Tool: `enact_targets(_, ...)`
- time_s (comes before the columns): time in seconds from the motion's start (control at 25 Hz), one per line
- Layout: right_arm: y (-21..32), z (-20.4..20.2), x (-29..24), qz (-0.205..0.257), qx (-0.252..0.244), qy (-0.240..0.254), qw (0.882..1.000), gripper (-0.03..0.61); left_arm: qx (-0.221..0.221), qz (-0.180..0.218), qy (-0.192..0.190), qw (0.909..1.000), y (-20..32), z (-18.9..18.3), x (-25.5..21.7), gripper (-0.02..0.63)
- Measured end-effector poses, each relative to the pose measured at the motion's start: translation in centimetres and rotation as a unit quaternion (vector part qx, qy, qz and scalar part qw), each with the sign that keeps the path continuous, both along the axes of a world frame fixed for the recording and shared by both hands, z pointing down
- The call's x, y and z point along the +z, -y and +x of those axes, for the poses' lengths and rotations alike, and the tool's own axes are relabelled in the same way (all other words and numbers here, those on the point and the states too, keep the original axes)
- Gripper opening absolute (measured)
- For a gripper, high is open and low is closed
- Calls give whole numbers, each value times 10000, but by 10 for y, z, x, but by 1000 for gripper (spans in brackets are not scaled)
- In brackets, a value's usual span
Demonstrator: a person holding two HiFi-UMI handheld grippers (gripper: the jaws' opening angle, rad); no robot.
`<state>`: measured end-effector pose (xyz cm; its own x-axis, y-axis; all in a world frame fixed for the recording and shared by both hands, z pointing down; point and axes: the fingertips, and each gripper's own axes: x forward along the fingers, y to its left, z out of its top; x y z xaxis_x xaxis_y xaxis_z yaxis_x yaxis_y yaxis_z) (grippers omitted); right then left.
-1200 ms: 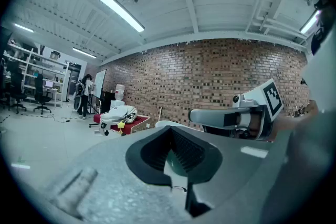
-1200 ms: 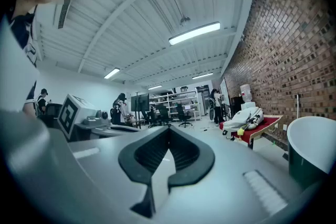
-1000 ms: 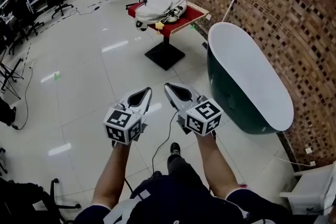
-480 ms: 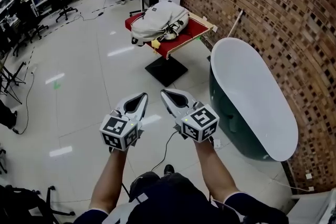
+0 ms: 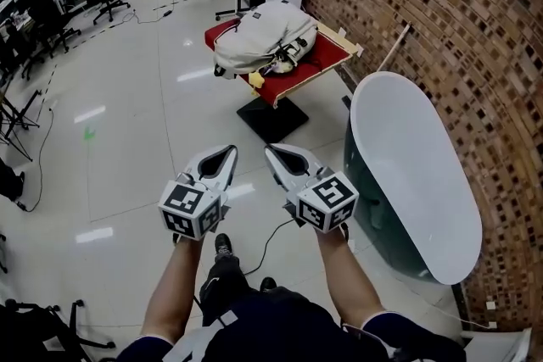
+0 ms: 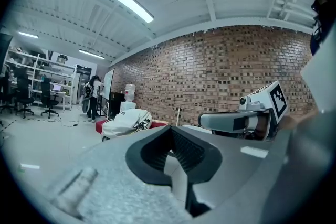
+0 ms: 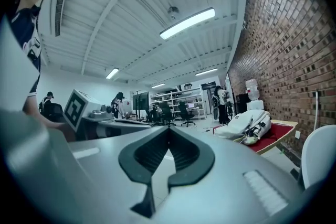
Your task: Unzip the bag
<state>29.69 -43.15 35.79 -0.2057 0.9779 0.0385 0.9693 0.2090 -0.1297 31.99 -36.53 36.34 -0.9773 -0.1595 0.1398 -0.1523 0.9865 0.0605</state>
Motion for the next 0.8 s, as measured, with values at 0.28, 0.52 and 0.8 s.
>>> enact_targets(0.28, -64, -60, 10, 234, 237, -36, 9994, 5, 201, 87, -33, 9998, -70, -63, 11, 2)
enact_targets(0.52, -129, -115, 18, 547, 689, -126, 9960, 5, 695, 98, -69, 9975, -137, -119, 21, 2)
enact_targets(0.8, -173, -173, 32, 781, 1183, -224, 9896, 5, 1174, 183, -231, 9926, -180, -177, 43, 2)
